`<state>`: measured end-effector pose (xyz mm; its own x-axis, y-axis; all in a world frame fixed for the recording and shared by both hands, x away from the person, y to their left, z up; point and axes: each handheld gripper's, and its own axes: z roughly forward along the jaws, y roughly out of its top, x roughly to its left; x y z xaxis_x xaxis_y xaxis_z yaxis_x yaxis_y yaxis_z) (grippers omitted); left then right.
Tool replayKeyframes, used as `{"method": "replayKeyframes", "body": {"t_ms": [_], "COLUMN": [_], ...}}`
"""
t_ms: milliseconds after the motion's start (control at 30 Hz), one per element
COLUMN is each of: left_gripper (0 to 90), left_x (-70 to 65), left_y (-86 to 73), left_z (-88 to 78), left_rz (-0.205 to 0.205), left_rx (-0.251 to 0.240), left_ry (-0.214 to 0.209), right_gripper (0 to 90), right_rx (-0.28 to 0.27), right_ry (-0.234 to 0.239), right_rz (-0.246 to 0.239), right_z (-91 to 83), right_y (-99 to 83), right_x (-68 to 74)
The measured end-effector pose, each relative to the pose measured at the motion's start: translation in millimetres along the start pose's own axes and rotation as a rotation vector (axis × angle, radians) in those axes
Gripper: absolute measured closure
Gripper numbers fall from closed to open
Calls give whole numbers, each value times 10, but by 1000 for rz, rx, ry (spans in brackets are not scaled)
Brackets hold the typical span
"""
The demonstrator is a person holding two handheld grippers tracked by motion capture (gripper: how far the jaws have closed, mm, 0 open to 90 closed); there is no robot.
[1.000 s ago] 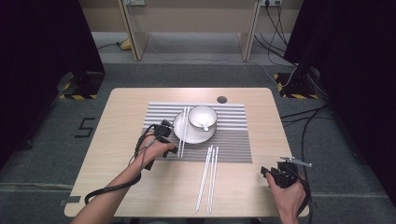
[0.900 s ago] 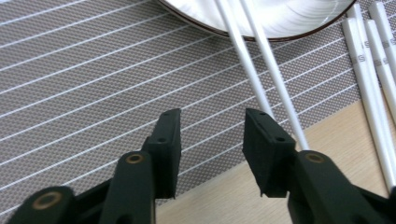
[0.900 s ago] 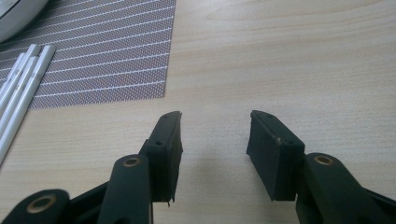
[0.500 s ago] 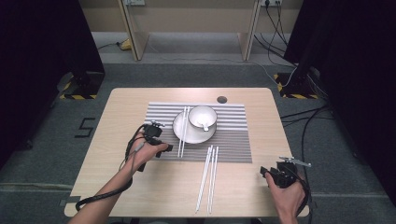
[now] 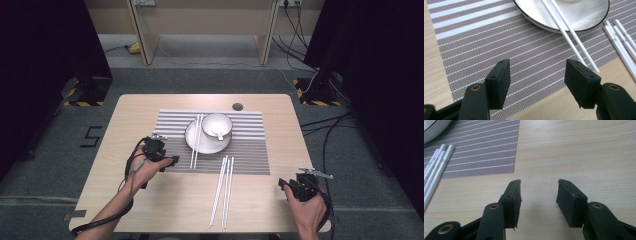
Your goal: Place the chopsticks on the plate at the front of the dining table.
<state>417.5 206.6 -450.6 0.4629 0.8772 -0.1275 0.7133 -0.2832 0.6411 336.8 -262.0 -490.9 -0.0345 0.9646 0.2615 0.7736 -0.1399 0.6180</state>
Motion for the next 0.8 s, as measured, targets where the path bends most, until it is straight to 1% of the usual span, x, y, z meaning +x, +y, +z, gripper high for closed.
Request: {"method": "replayKeyframes", "body": {"t_ms": [200,567,633,800], "left_gripper": [372,374,375,376], "left_x": [65,160,187,256], "left_y": [-112,-282,-316,-387], "left_z": [-40,-121,-138,-192], "left_rz": [-18,-31,-36,-45], "left_rx": [-41,-73,-82,-101], "left_ry": [-2,10,7,17], "right_gripper": [539,538,538,538], "right_rx": [-1,-1,-2,-2], "right_ry": [0,1,1,0], "right_rz": [-1,0,1,2], "right_z": [0,-1,-2,-1], "right_y": [-1,-1,0,-1], "right_x": [6,12,10,9]}}
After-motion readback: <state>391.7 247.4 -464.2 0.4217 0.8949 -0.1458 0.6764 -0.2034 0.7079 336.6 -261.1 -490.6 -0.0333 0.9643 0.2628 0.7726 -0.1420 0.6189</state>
